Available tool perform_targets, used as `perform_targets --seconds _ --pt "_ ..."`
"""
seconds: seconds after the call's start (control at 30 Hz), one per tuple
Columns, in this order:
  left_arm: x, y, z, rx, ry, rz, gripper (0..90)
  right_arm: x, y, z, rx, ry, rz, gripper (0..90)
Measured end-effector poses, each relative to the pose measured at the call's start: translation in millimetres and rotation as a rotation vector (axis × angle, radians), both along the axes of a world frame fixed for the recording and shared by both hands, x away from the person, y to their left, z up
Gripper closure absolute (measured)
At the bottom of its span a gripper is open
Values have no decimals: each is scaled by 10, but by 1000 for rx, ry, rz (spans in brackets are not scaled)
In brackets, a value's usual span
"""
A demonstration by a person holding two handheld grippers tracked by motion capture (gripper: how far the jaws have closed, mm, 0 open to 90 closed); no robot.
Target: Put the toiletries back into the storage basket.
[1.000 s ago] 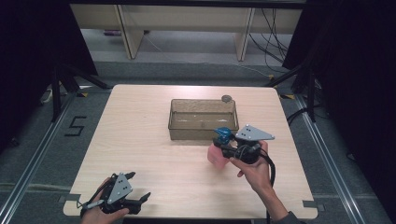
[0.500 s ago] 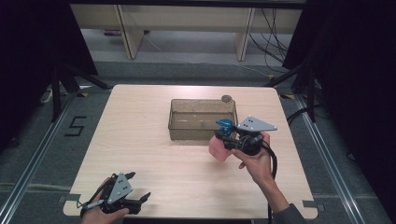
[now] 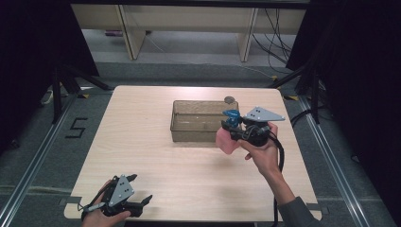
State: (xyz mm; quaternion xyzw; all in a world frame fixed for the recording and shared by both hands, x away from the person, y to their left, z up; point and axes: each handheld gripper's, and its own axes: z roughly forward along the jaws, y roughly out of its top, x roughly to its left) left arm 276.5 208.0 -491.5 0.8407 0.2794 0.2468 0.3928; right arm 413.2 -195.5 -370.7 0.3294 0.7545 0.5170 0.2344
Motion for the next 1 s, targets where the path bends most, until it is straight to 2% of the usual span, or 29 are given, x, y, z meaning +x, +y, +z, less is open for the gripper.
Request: perform_targets --seconds 0.1,0.13,0.2,0.23,0.3,0.33,0.37,0.4,0.43,0.5,0.53,0.63,0.67,0.77,0.83,0.87,0.93,0.97,1.0 --pt "3 4 5 6 -6 -2 147 27 2 7 13 6 -3 538" --pt "-9 -17 -12 -33 -1 5 147 46 -1 10 14 7 2 538" --pt "-11 -18 -13 -26 -3 6 148 98 -8 19 12 2 -9 538" --pt "-5 -8 -3 -9 -4 -2 148 98 -8 19 12 2 -9 538" --pt "-3 -8 -3 -9 -4 -3 147 138 -23 36 -1 2 -13 538" --pt "-6 -8 -5 -11 -3 -1 148 171 -7 44 20 14 -27 538" --pt "-8 -19 -16 -31 -3 7 148 171 -7 44 20 14 -27 538" --pt "2 -4 -3 1 -7 3 148 224 -18 67 0 -1 -30 538" --pt "2 -4 -3 1 -7 3 147 229 -2 69 17 16 -34 538" --pt "-1 -7 -3 -3 -6 0 148 256 0 81 16 15 -40 538" --pt "-8 -12 -8 -26 3 4 147 300 8 99 16 3 -37 538" --pt "1 -4 -1 -17 -14 8 148 332 18 124 12 2 -40 538" --pt "-1 -2 -2 -15 -11 3 148 358 32 136 21 7 -54 538" --pt "-6 -11 -7 -30 0 3 147 395 32 146 20 5 -47 538" --pt "-1 -3 -1 -9 -14 4 147 437 43 148 31 11 -57 538" --pt "-4 -10 -8 -20 -16 9 147 461 41 143 28 -4 -58 538" --pt "-6 -14 -11 -29 -13 9 147 479 35 142 21 -2 -60 538" --pt "-1 -5 -3 -15 -10 3 148 469 47 140 40 40 -73 538" --pt "1 -4 -1 -12 -12 2 147 497 42 132 33 25 -71 538"
